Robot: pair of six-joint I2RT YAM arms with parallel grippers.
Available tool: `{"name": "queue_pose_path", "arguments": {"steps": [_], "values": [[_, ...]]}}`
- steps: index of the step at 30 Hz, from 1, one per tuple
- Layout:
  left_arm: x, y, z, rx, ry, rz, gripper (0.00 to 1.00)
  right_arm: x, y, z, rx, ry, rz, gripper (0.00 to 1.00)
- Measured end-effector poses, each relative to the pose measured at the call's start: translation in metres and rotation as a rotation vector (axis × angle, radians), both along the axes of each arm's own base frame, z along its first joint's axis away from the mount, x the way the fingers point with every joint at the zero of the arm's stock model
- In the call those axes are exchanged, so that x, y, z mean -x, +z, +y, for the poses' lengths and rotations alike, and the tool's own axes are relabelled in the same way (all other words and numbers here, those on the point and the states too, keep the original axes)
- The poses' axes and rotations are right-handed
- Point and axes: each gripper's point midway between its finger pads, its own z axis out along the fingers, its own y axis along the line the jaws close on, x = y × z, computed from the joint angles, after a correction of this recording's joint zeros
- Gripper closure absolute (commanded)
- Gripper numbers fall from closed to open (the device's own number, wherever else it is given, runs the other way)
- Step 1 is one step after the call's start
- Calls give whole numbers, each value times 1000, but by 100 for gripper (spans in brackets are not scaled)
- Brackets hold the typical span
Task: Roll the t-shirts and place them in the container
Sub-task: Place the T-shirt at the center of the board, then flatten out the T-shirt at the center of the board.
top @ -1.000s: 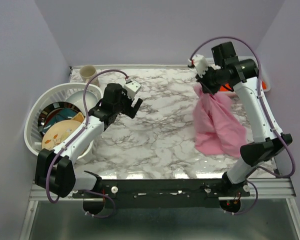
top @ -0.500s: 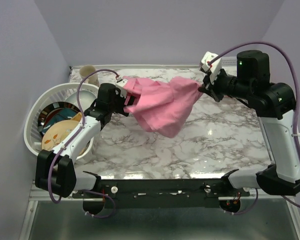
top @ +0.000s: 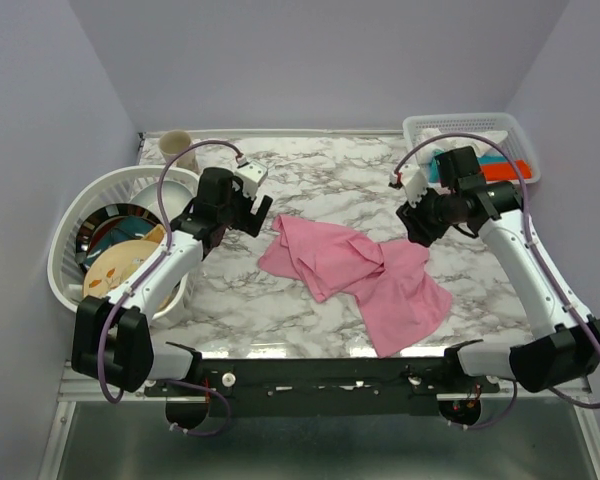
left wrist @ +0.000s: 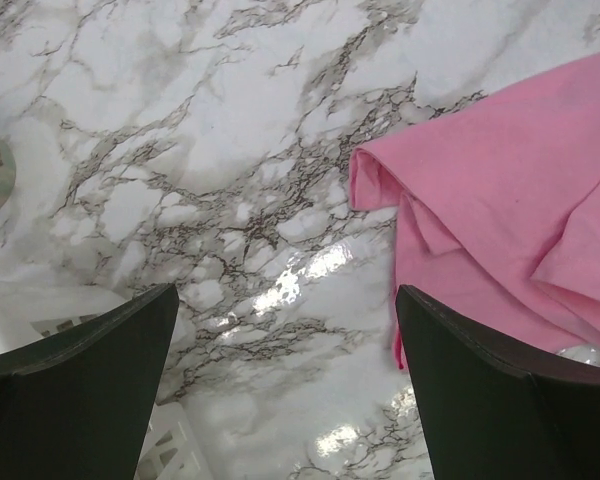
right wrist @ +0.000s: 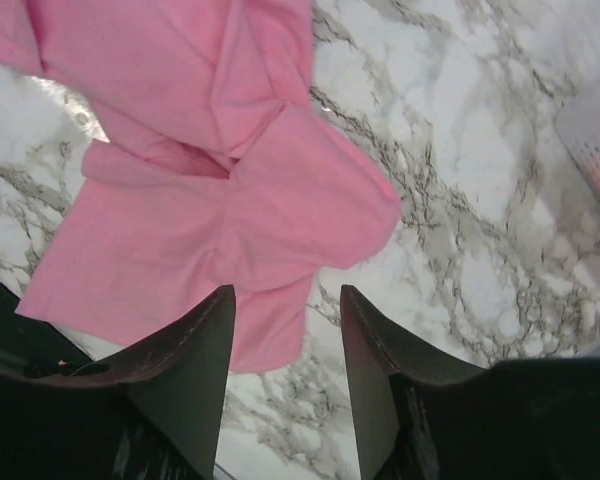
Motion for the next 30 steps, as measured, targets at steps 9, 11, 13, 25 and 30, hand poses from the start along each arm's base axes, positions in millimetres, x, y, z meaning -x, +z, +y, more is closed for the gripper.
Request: {"name": "queue_pose_path", "arguments": {"steps": [9,11,13,25,30], "values": [[1,-4,-6,17,-26,25,1,86,-50,37,43,529,-12,53],[-2,-3,-8,20,-22,37,1,101,-72,40,67,617,38,56],[-4,1,-9,25,-19,41,1,114,-93,42,97,705,78,57],[10,29,-5,65,-4,-12,1,205,-164,43,220,1163,177,57],[25,38,1,82,1,-44,1,217,-171,53,244,1240,192,54]]}}
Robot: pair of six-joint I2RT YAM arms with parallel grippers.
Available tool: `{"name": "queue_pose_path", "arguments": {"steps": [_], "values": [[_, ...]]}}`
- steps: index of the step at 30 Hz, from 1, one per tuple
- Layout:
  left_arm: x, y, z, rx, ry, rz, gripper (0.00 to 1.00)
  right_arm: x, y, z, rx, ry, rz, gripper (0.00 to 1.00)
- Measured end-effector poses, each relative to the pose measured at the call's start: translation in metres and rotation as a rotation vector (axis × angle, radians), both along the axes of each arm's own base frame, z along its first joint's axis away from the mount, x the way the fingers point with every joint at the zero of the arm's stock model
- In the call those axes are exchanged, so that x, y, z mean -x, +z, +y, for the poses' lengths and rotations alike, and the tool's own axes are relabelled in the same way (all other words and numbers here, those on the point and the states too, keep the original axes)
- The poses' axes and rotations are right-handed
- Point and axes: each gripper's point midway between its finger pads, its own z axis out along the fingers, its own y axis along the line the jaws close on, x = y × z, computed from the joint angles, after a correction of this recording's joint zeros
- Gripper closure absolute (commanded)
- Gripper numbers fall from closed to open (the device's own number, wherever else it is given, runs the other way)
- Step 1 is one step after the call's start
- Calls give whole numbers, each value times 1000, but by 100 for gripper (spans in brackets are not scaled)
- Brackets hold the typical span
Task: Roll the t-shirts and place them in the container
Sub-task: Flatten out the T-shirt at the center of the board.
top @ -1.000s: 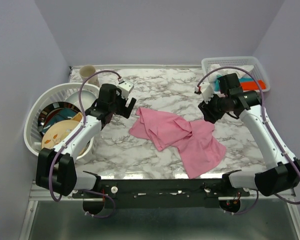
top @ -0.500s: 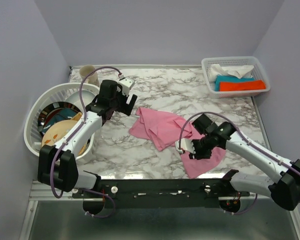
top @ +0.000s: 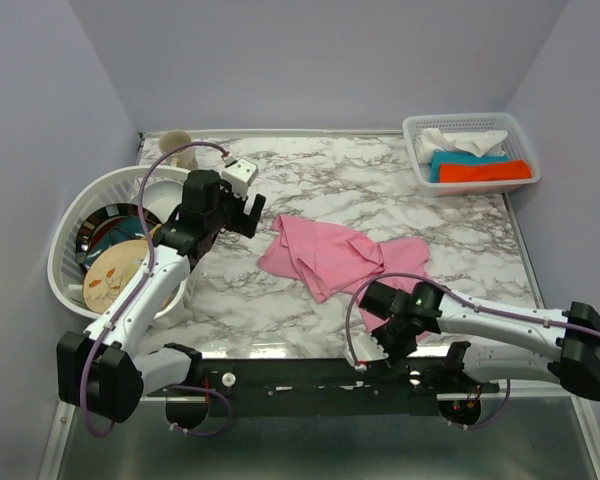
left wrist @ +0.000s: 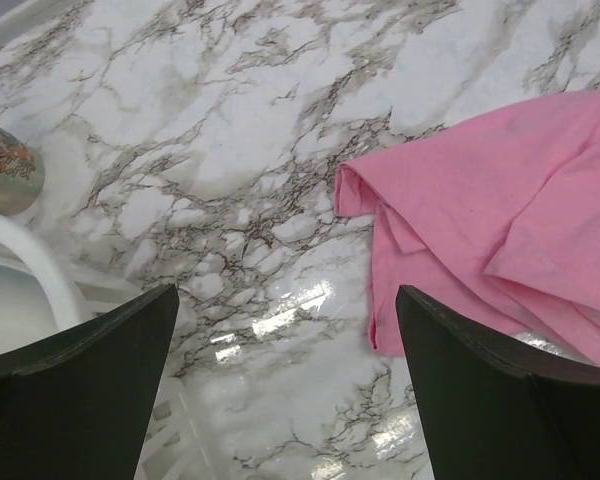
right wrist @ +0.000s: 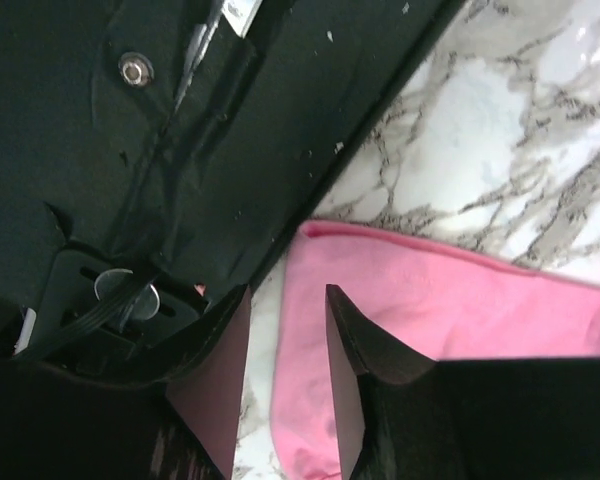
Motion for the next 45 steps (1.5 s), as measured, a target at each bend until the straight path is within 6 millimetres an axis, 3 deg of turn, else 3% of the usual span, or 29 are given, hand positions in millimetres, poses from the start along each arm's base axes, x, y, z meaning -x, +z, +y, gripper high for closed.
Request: {"name": "queue_pose_path", "arguments": {"steps": [9,18,30,31,32,34,38,42,45], "values": [[11,17,6,15,3,-57,1,-2,-15,0,34,-13,-51,50],[16,2,11,7,12,-26,1,-4,-17,6,27,-60,-56,48],[6,-8,11,0,24,8,1,5,-20,10,42,-79,-9,47],[5,-9,11,1,24,13,1,5,-20,11,38,-82,-10,49],[5,-11,10,1,25,19,1,4,-20,13,31,-89,-10,59],[3,-14,9,6,30,31,1,4,-21,17,20,-96,-11,65],[2,-22,7,18,37,59,1,2,-24,23,7,-121,-11,87],[-3,-29,3,26,34,86,1,-1,-24,25,3,-148,-18,96],[-12,-31,-1,23,25,100,1,-8,-19,14,44,-191,-29,99]]}}
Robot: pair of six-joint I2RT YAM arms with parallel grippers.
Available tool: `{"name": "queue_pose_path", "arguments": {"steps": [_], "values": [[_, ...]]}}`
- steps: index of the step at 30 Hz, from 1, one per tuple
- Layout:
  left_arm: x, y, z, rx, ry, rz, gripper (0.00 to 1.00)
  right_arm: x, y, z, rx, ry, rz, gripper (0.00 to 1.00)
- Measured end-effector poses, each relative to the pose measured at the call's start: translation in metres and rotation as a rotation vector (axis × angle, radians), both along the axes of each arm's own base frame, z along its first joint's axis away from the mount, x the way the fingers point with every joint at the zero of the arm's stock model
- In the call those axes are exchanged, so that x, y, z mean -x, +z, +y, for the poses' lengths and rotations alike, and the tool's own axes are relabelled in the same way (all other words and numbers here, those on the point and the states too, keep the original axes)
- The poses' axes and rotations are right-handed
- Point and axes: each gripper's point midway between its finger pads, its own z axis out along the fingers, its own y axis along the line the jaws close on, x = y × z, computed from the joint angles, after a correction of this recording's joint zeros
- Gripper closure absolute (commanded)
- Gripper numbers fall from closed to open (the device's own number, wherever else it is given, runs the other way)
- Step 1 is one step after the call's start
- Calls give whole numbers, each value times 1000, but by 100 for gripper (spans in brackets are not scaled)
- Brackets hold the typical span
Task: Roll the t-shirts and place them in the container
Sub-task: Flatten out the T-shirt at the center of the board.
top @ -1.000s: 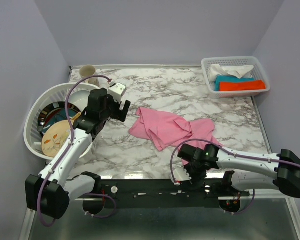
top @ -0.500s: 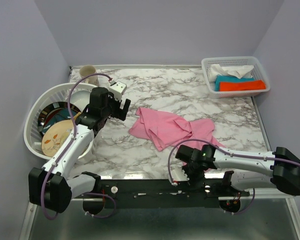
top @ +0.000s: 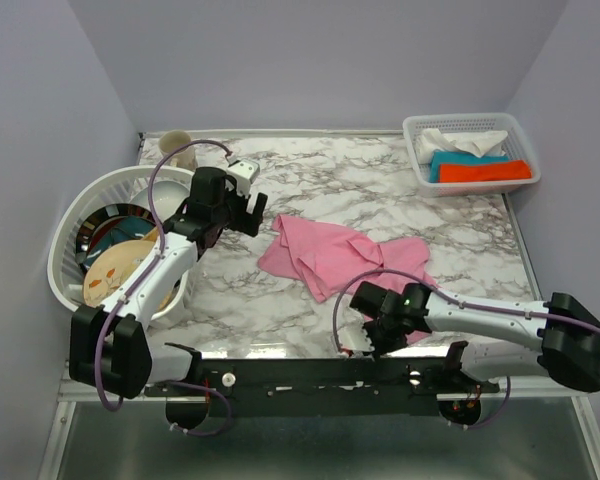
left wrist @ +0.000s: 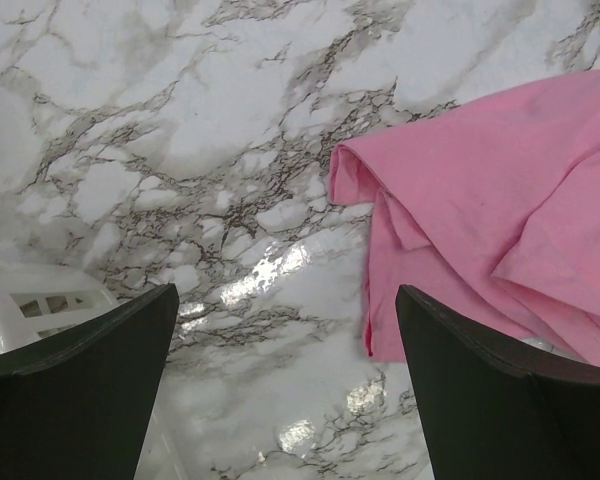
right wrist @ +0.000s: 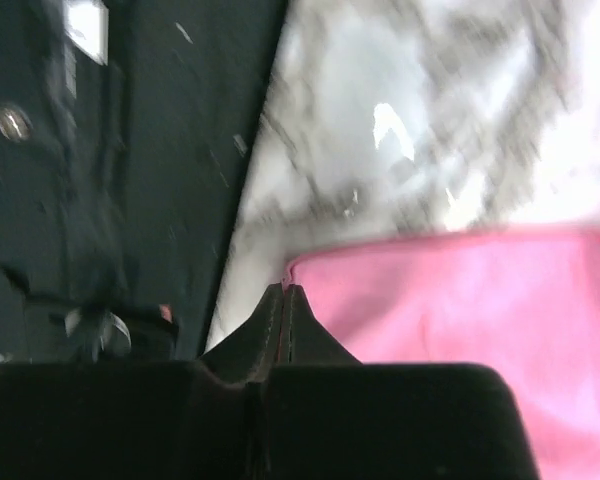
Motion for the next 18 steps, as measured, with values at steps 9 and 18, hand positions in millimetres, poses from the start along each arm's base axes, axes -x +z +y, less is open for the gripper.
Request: {"name": "queue_pose_path", "arguments": {"steps": [9,18], "values": [[2,-3,-8,-15,-84,2,1,-95,130,3,-146,-359,-262,99],[24,1,-23,5,-226,68,2,-229,221,-107,-195,-1003,-616,99]]}}
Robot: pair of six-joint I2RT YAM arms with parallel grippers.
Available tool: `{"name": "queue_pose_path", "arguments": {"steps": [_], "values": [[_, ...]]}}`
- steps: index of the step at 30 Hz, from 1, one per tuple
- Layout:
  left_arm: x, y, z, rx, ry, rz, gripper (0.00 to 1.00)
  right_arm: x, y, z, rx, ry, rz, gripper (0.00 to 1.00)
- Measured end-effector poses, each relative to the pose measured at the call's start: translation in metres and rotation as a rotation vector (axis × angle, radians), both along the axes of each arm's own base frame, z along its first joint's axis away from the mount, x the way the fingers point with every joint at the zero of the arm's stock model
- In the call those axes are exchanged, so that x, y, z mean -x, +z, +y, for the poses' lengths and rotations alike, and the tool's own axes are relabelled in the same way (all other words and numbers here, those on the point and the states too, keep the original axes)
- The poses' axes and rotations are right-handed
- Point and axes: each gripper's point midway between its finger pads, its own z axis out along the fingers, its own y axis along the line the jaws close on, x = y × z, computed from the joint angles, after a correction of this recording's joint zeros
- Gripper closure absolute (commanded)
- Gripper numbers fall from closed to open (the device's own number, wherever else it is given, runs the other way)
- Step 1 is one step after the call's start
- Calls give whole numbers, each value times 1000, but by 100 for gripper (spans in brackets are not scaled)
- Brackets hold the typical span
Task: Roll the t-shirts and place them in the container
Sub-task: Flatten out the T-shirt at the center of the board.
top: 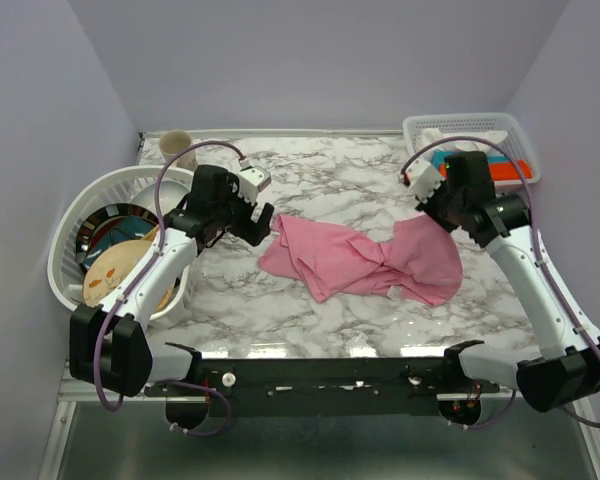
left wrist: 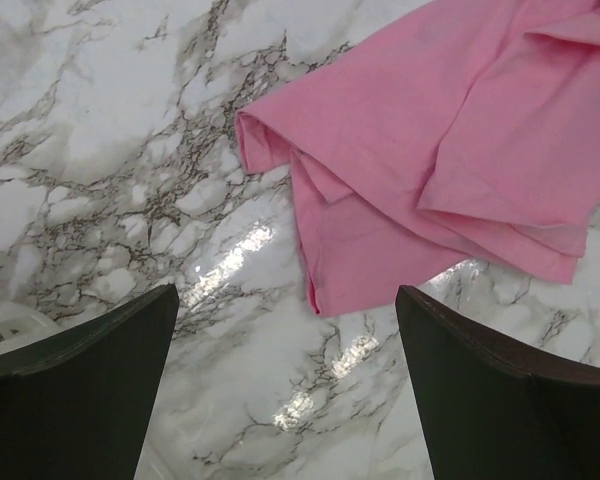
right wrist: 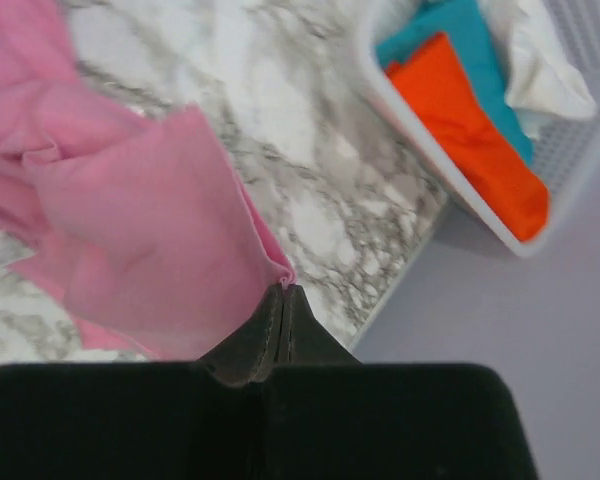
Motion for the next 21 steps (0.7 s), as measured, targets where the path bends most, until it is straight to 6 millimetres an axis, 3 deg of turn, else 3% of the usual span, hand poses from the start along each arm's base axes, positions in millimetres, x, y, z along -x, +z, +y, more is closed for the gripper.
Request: {"name": "queue_pose_path", "arguments": {"steps": [3,5,8,10,14,21], "values": [[7,-11,-3,-7,-23,56,2,-28,17,-31,-7,-131,-53,99],[8,-19,-7,-10,-33,84,2,-50,39,-55,-17,-227,-124,99],[9,-35,-13,-8,-48,144,4,-68,70,-71,-50,-300,-217,99],[10,-46,-22,2,-76,198,11,-74,86,-76,-68,-323,-269,99],[10,-62,-44,17,-147,281,18,-75,91,-75,-85,-331,-291,99],[19,-93,-84,48,-243,419,23,-69,72,-74,-91,-338,-247,99]]}}
